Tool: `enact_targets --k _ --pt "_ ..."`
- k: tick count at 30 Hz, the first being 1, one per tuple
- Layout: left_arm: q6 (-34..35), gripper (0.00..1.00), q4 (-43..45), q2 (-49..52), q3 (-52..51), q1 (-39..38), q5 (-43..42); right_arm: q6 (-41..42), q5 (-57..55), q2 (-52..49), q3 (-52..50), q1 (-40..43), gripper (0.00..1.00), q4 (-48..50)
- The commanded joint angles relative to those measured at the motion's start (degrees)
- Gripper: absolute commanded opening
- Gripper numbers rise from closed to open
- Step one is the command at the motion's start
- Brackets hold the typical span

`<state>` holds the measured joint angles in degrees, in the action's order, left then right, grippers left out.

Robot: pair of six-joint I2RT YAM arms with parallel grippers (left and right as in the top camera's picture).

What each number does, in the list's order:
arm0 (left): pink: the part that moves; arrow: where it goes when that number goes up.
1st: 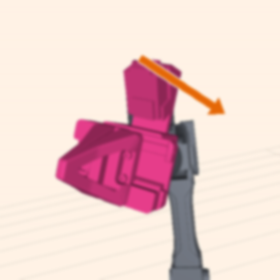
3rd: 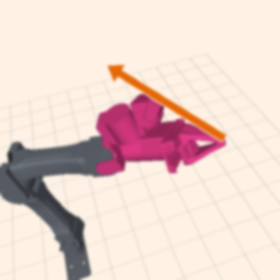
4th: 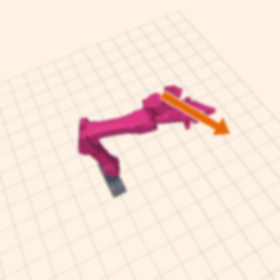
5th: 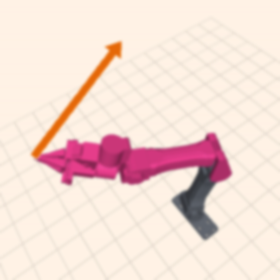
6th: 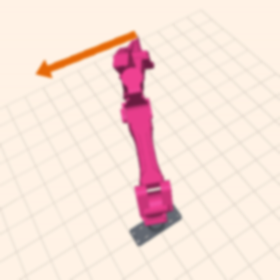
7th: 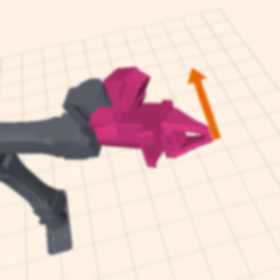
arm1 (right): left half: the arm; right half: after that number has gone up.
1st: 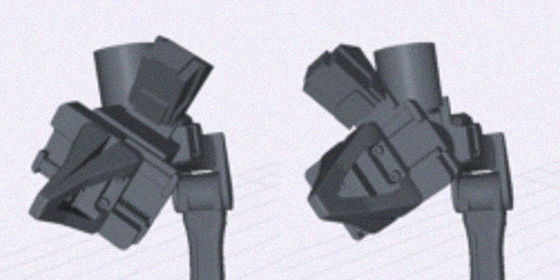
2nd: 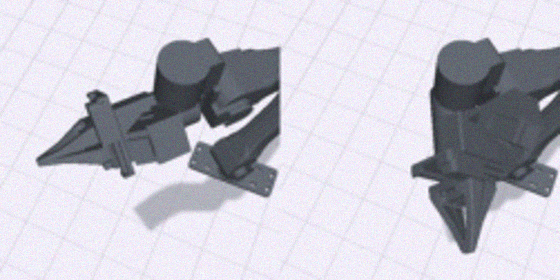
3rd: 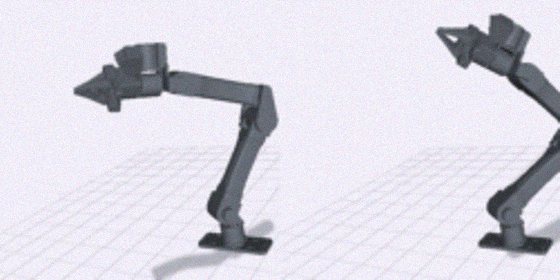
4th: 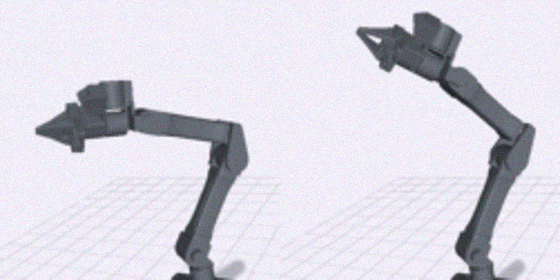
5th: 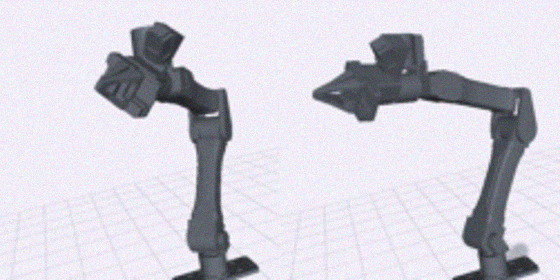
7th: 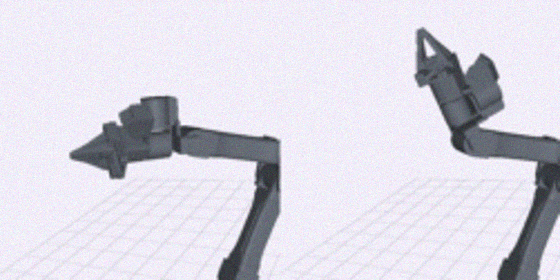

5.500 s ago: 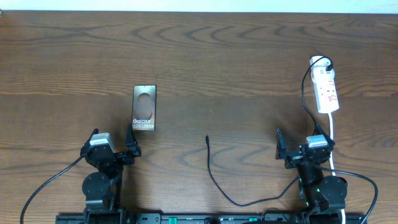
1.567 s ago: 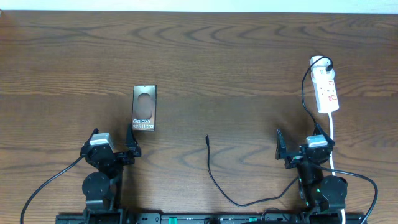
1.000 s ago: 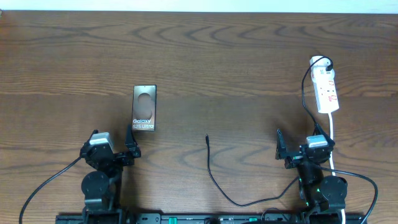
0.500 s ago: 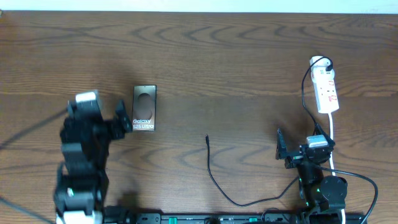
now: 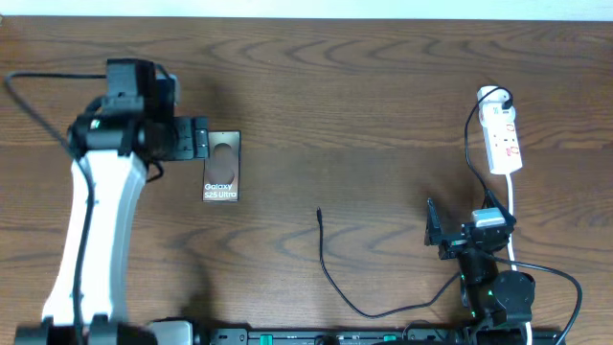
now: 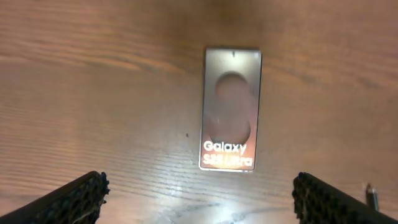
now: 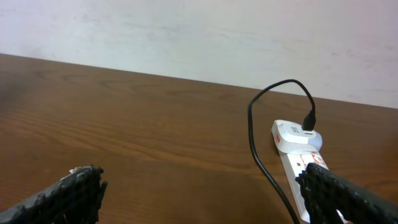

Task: Plug charger to phone and switch on socket
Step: 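Move the left gripper over the Galaxy phone and lower onto it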

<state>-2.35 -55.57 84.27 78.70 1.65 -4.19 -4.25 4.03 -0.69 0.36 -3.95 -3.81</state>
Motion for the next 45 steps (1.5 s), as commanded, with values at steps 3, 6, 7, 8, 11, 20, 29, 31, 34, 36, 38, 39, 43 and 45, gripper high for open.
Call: enact_targets --k 3,6,7,8,11,20,29,31,34,36,38,39,43,45 --pt "-2.12 0.98 -1.60 6.69 1.27 -0.24 -1.40 -0.74 -0.46 0.35 -0.04 -0.13 0.99 -0.26" --pt "-2.12 0.51 -1.66 8.28 1.27 -0.24 -1.44 -0.74 -0.46 0.35 -0.04 -0.13 0.99 -0.28" --pt "-2.12 0.35 -1.64 8.68 1.27 -0.24 -1.42 -0.74 -0.46 0.35 -0.04 -0.13 0.99 -0.28" --pt "-2.12 0.32 -1.62 8.85 1.25 -0.24 -1.42 -0.74 -0.46 0.35 -0.04 -0.13 0.99 -0.28" --pt "-2.12 0.98 -1.18 8.96 1.25 -0.24 -1.42 -0.74 -0.46 0.35 -0.04 -0.13 0.99 -0.26" --pt "-1.66 0.98 -0.24 8.98 0.13 -0.24 -3.37 -0.74 -0.46 0.35 -0.04 -0.13 0.99 -0.26" --pt "-1.70 0.98 0.00 12.17 -1.62 -1.44 -3.34 -0.74 -0.46 0.35 -0.04 -0.13 0.99 -0.28" --pt "-1.68 0.98 0.28 13.88 -1.62 -2.23 -3.34 -0.74 -0.46 0.35 -0.04 -0.13 0.99 -0.28" --pt "-1.70 0.98 0.79 16.61 -1.62 -4.48 -3.32 -0.74 -0.46 0.35 -0.04 -0.13 0.99 -0.28" --pt "-1.68 0.98 1.11 17.49 -1.62 -5.29 -3.30 -0.74 -0.46 0.35 -0.04 -0.13 0.99 -0.28" --pt "-1.11 0.98 1.79 18.34 -1.62 -5.66 -3.30 -0.74 -0.46 0.35 -0.04 -0.13 0.99 -0.28" --pt "0.02 0.98 2.27 18.64 -1.62 -5.64 -3.32 -0.74 -0.46 0.35 -0.04 -0.13 0.99 -0.28" --pt "1.11 0.98 3.43 19.32 -1.62 -5.60 -3.34 -0.74 -0.46 0.35 -0.04 -0.13 0.99 -0.26" --pt "1.11 0.98 3.52 19.47 -1.62 -5.60 -3.34 -0.74 -0.46 0.35 -0.04 -0.13 0.99 -0.26"
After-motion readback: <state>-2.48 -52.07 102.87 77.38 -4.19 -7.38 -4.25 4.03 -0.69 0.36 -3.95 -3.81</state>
